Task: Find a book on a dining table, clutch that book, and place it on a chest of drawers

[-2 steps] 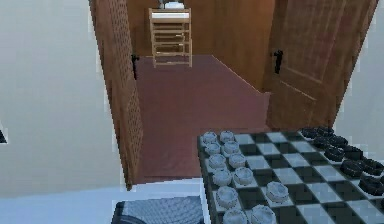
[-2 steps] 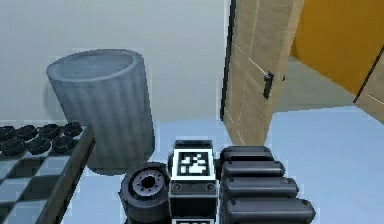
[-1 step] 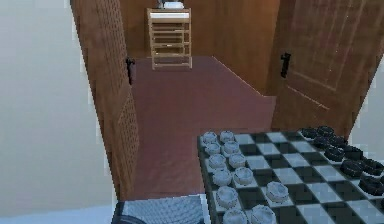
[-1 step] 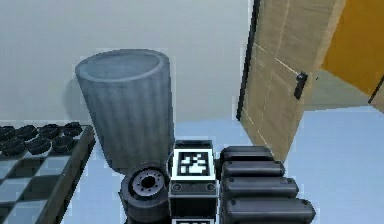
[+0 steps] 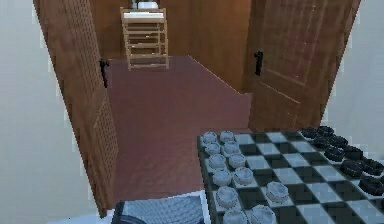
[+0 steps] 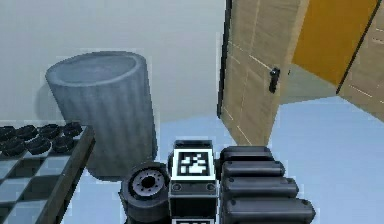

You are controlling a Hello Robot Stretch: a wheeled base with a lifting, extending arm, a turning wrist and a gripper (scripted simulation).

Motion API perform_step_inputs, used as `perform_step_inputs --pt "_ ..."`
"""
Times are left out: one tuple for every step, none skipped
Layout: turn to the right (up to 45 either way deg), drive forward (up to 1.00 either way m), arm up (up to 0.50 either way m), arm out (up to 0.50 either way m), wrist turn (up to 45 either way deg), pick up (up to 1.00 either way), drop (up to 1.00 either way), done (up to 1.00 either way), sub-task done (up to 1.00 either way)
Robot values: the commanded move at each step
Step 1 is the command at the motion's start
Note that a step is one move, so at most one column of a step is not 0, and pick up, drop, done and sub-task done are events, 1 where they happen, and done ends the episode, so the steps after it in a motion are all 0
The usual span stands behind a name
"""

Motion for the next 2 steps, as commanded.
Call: perform_step_inputs --pt "0.0 1.00 0.00 0.00 0.0 0.00 0.00 0.00 0.00" --pt "27.0 0.00 0.00 0.00 0.0 0.00 0.00 0.00 0.00"
